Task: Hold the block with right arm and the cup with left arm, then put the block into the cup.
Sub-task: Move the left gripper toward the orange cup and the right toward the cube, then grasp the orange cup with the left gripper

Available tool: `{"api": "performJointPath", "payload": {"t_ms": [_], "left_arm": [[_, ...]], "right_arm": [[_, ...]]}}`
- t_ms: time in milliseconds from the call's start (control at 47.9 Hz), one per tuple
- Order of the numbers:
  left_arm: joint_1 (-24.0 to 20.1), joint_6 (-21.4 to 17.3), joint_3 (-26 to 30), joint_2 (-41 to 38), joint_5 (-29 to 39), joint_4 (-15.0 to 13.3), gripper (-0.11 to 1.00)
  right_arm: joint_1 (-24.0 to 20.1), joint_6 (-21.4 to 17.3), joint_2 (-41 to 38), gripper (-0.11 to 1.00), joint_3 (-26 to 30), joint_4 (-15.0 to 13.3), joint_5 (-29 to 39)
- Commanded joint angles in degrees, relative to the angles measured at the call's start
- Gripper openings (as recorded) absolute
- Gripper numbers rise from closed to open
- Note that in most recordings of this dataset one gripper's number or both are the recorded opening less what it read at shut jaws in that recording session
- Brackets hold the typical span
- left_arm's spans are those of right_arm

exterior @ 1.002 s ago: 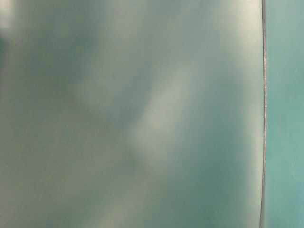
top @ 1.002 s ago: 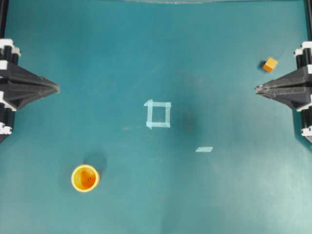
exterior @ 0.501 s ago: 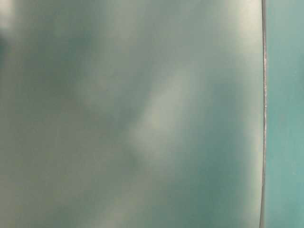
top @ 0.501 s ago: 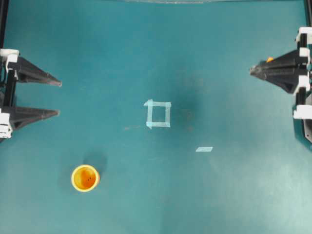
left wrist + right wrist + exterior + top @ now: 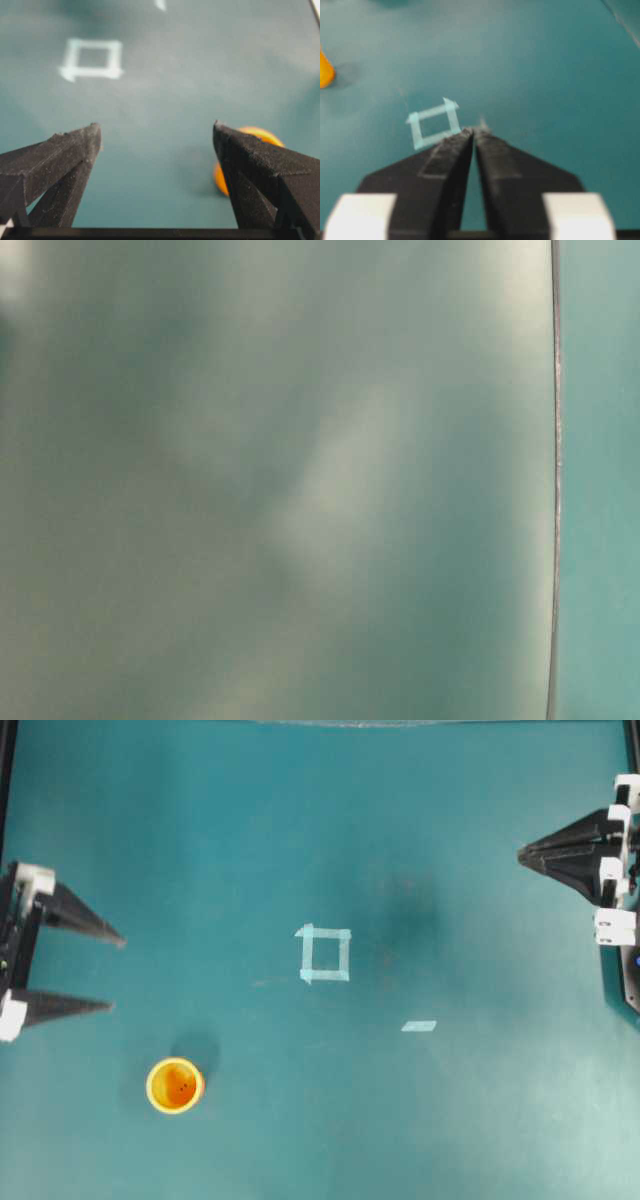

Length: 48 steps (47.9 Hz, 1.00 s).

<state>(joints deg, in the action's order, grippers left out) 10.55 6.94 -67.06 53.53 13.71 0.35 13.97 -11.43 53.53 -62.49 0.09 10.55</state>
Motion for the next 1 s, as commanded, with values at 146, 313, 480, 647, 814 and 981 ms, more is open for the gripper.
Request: {"api": "performJointPath", "payload": {"t_ms": [146, 313, 480, 647, 814, 981], "left_arm": [[6.59, 2.99, 0.62, -6.68, -0.35, 0.09, 0.88], [11.07, 3.43, 0.97, -12.22, -1.05, 0.09, 0.88], [13.97, 3.43, 1.58, -17.4, -2.55, 0.09, 0.88], [15.29, 3.43, 2.11, -22.32, -5.8, 0.09, 0.88], [16.0, 3.43, 2.99, -28.83, -11.6, 0.09, 0.88], [16.44, 3.43, 4.04, -36.74, -16.7, 0.09, 0.88]], "right_arm": [[3.6, -2.29, -0.53, 0.48, 1.49, 0.18, 2.99], [6.68, -2.9, -1.93, 0.64, 1.58, -0.18, 6.15], [9.93, -2.99, -3.96, 0.66, 1.58, -0.44, 10.02], [11.34, -3.25, -6.06, 0.67, 1.58, -0.44, 12.74], [11.78, -3.25, -7.73, 0.67, 1.58, -0.44, 14.5], [12.3, -3.25, -9.23, 0.67, 1.58, -0.44, 15.47]]}}
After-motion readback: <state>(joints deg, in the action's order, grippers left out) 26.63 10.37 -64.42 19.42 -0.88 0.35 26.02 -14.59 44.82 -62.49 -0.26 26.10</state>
